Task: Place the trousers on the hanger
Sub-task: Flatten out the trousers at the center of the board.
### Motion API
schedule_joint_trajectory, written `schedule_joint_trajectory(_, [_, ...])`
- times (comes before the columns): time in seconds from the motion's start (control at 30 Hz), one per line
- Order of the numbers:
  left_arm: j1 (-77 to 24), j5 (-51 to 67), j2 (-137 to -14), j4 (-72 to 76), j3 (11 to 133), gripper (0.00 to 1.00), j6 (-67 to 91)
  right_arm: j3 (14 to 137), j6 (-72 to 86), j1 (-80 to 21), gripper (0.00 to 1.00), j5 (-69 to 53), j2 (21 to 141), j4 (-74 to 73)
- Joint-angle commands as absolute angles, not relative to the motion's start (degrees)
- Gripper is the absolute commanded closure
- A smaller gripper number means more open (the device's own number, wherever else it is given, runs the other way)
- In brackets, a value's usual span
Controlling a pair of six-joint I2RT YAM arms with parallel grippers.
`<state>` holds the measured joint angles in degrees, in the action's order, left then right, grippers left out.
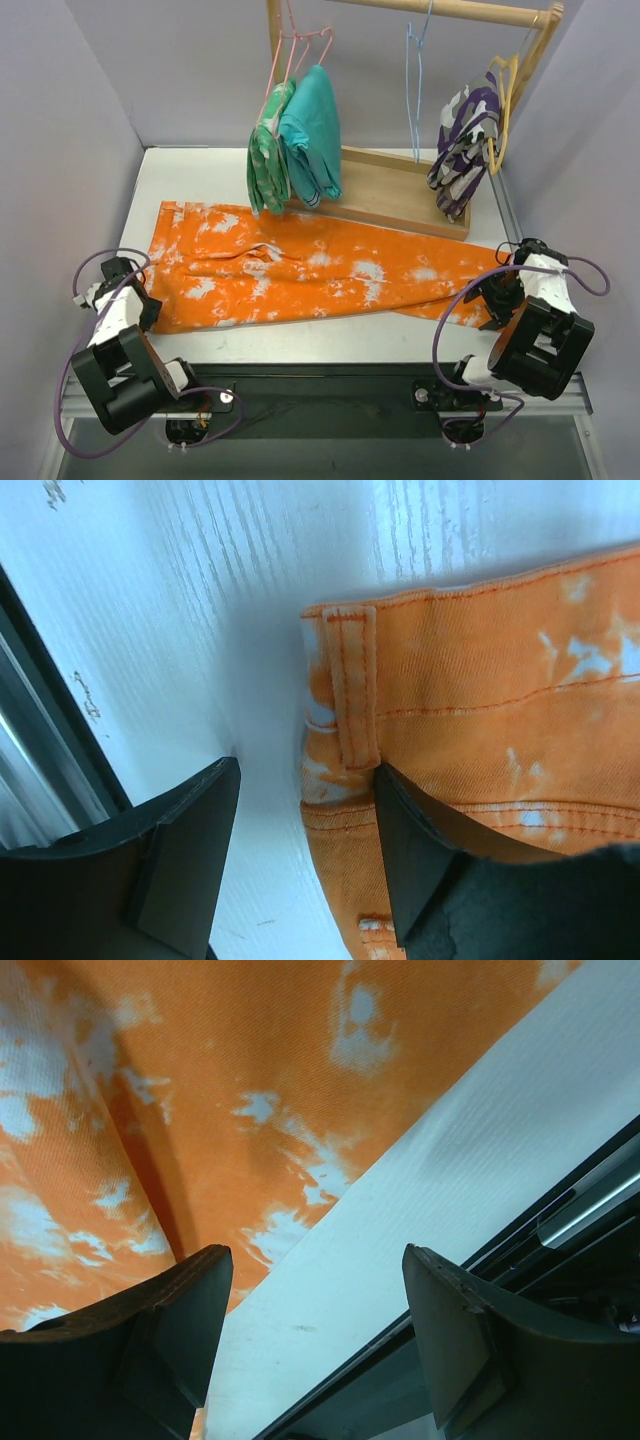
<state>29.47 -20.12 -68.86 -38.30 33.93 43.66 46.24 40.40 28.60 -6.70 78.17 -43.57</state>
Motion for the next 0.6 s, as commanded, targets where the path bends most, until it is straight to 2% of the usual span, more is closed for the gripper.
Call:
schedule_joint_trajectory(0.0, [30.0,-19.2,-68.1,-31.2,31.8,0.36,47.2,47.6,39.2,30.1,0.30,-7.5,79.2,-45.4])
schedule_joint_trajectory(0.1, [30.0,-17.7,-68.9,-27.8,30.7,0.41,47.0,46.9,39.0,31.1,0.30,-7.8,79.7,-45.3])
schedule_joint_trajectory(0.13, [30.0,-17.2,-68.9,-27.2,29.9,0.50,46.9,46.3,39.0,31.6,0.30,-7.9,79.6,-45.2])
schedule_joint_trajectory(0.2, [30.1,-16.7,-68.6,-25.8,29.4,0.57,47.2,45.7,39.1,32.2,0.30,-7.8,79.5,-44.8])
schedule_joint_trajectory(0.23, [30.0,-16.4,-68.6,-25.6,29.1,0.65,47.2,45.0,39.2,32.3,0.30,-7.6,79.5,-44.7])
schedule_joint_trajectory(0.33, [30.0,-16.3,-68.3,-25.6,28.8,0.73,47.1,43.9,39.7,33.1,0.30,-8.1,79.3,-44.6])
schedule_joint_trajectory(0.47, [30.0,-15.7,-67.2,-25.8,28.8,0.80,46.5,41.8,41.0,33.4,0.30,-6.4,78.7,-44.7])
schedule_joint_trajectory(0.57, [29.9,-15.6,-67.1,-26.3,29.5,0.80,46.1,40.4,42.5,33.4,0.30,-6.5,78.4,-44.9])
